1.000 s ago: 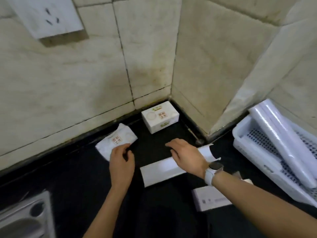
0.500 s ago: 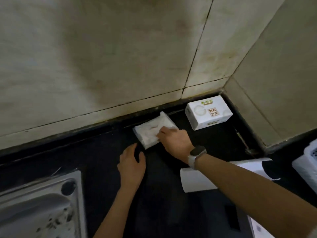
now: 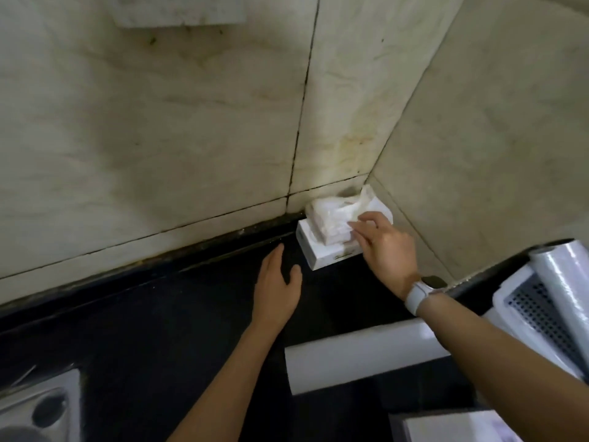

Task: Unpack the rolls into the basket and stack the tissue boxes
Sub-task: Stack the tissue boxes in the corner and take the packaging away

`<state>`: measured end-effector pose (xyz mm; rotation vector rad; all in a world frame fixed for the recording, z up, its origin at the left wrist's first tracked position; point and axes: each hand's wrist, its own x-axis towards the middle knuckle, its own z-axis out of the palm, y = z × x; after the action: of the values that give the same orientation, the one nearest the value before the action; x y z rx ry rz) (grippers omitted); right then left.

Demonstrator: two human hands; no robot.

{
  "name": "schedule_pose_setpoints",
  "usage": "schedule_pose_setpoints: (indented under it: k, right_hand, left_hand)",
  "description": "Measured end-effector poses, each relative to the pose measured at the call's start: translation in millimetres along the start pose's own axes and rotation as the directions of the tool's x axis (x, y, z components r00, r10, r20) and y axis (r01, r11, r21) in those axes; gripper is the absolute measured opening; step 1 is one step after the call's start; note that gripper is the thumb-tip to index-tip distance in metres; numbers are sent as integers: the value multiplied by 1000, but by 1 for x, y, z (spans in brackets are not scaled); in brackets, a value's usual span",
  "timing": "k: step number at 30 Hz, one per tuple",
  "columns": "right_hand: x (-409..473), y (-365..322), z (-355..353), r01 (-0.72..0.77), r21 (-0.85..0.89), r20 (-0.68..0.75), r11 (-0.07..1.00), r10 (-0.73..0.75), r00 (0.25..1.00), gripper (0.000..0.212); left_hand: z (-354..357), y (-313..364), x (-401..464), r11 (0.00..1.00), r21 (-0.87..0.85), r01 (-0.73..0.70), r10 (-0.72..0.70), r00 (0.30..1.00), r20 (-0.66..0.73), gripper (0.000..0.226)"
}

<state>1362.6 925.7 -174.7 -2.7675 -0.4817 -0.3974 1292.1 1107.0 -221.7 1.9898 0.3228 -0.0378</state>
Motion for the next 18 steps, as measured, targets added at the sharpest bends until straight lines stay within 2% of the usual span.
schedule_pose_setpoints:
  k: [2, 3, 6, 9, 15, 18]
  right_hand:
    - [-8, 9, 12, -30, 21, 174, 999, 25, 984, 22]
    - [-11, 13, 16, -18, 59, 200, 998, 6, 980, 24]
    - [-11, 15, 20, 51, 155, 220, 987, -84, 972, 25]
    - [-6, 11, 22, 63, 208, 245, 976, -115, 963, 28]
    - [-10, 8, 15, 6, 275, 257, 961, -80, 963, 40]
    - [-28, 8, -1, -53, 295, 167, 954, 4, 986, 45]
  left_hand:
    - [15, 8, 6, 1000, -8, -20, 21, 997, 76, 59]
    - [21, 11, 7, 999, -11, -46, 47, 994, 99, 60]
    - [34, 15, 10, 993, -44, -111, 115, 987, 114, 57]
    - [42, 15, 11, 991, -77, -106, 114, 986, 118, 57]
    - [44, 14, 11, 993, -77, -84, 94, 986, 136, 58]
    - [40, 13, -1, 996, 46, -74, 72, 996, 43, 59]
